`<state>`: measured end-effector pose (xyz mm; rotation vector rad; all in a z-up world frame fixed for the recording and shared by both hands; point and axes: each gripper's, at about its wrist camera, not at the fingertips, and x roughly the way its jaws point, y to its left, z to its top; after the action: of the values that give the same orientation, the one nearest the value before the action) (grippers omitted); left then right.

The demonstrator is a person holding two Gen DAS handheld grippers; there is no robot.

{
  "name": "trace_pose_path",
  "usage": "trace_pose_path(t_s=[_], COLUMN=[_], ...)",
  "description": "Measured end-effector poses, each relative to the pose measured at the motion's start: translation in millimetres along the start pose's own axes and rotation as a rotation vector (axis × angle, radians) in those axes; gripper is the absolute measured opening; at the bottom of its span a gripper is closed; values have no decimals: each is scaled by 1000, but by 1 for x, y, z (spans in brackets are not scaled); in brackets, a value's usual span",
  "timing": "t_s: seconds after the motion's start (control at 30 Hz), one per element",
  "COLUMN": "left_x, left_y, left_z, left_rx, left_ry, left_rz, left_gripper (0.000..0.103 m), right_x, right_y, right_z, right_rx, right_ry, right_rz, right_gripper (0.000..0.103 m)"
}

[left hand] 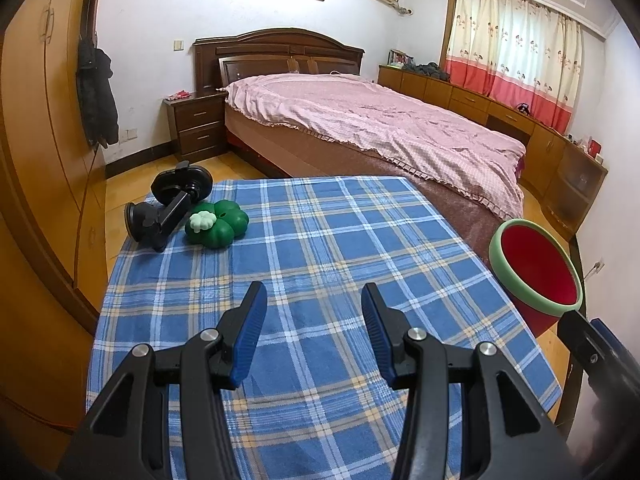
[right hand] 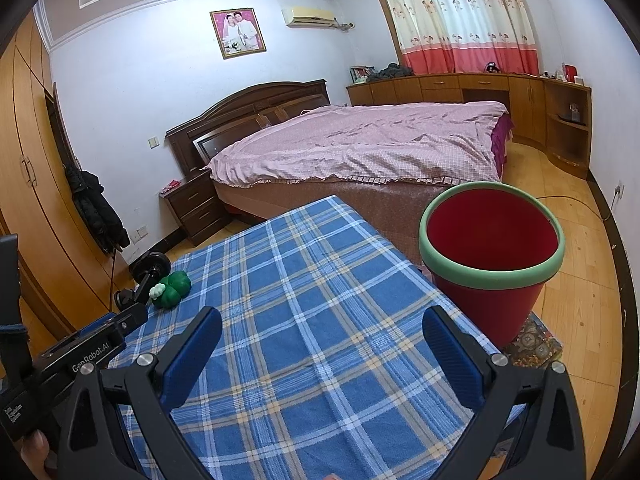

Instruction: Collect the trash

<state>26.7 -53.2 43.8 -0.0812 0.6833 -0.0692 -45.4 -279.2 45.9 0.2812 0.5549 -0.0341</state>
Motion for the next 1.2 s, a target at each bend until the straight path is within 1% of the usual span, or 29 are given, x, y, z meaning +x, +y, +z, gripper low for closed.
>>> trace_pose_path(t_s=[1.2], left_x=[-4], left_y=[-3], left_z=[-1], left_rx=[8], left_ry=[-9], left_rz=[0], left_gripper=[49], right_x=[1], right_y=[-1], right_z=[-2], right_rx=[8], right_ry=[3], right_rz=[-5], right_gripper=[102])
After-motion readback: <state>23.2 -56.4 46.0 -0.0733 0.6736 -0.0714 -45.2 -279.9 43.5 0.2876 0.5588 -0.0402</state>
